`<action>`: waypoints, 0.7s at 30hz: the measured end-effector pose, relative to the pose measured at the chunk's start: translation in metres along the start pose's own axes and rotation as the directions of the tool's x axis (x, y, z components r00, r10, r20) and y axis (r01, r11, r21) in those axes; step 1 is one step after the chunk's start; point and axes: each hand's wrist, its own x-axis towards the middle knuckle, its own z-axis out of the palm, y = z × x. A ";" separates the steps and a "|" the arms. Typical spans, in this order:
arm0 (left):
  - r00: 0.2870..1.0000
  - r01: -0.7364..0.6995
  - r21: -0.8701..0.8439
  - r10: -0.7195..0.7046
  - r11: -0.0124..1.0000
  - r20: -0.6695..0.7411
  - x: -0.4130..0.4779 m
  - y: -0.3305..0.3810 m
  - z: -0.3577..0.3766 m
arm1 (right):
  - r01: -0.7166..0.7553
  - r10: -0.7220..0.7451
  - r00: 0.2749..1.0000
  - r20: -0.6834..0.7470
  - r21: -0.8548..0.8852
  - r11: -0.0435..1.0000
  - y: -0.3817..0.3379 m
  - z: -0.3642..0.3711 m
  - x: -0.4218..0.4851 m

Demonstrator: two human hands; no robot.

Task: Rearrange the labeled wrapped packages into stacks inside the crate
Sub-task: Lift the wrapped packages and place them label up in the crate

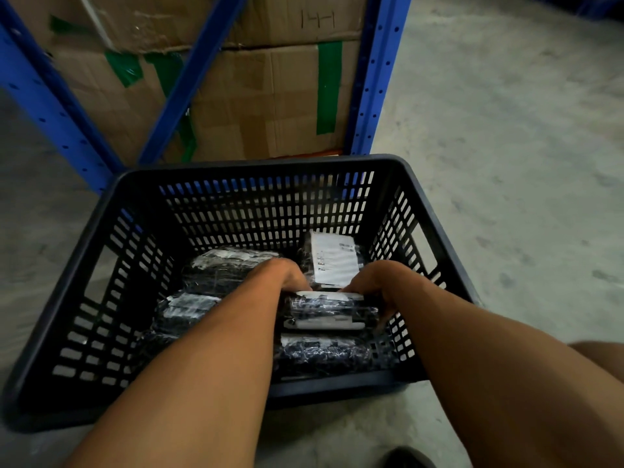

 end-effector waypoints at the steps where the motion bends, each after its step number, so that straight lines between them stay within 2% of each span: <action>1: 1.000 0.003 -0.002 -0.003 1.000 0.012 -0.001 0.000 -0.002 | -0.056 0.053 0.996 0.069 0.033 0.998 0.000 -0.002 -0.003; 3: 0.997 0.019 -0.035 -0.016 0.999 0.076 -0.003 0.001 -0.008 | -0.091 0.086 0.991 0.104 0.042 0.995 -0.001 -0.009 -0.005; 6: 0.985 0.063 -0.121 -0.042 0.991 0.169 -0.012 0.001 -0.023 | -0.049 0.048 0.999 0.008 0.070 0.996 -0.004 -0.017 -0.016; 8: 0.988 0.077 -0.205 -0.047 0.976 0.148 -0.019 -0.002 -0.036 | -0.001 0.007 0.998 -0.055 0.117 0.993 -0.003 -0.027 -0.022; 10: 0.995 0.070 -0.339 -0.044 0.938 0.085 -0.024 -0.007 -0.050 | 0.027 -0.017 0.998 -0.058 0.177 0.984 -0.004 -0.037 -0.032; 12: 1.000 0.003 -0.490 0.002 0.872 0.011 -0.027 -0.012 -0.059 | 0.080 -0.045 0.992 -0.114 0.325 0.942 -0.003 -0.045 -0.039; 14: 0.994 -0.103 -0.650 0.108 0.753 -0.033 -0.031 -0.020 -0.067 | 0.196 -0.078 0.967 -0.242 0.513 0.835 -0.001 -0.051 -0.043; 17: 0.944 -0.190 -0.804 0.330 0.563 0.009 -0.037 -0.032 -0.072 | 0.342 -0.108 0.925 -0.364 0.678 0.651 0.000 -0.056 -0.044; 19: 0.940 -0.217 -0.783 0.340 0.583 -0.007 -0.037 -0.036 -0.068 | 0.343 -0.110 0.929 -0.354 0.710 0.615 0.000 -0.058 -0.044; 21: 0.968 -0.212 -0.721 0.245 0.660 -0.060 -0.035 -0.037 -0.062 | 0.290 -0.082 0.942 -0.326 0.668 0.685 0.001 -0.057 -0.044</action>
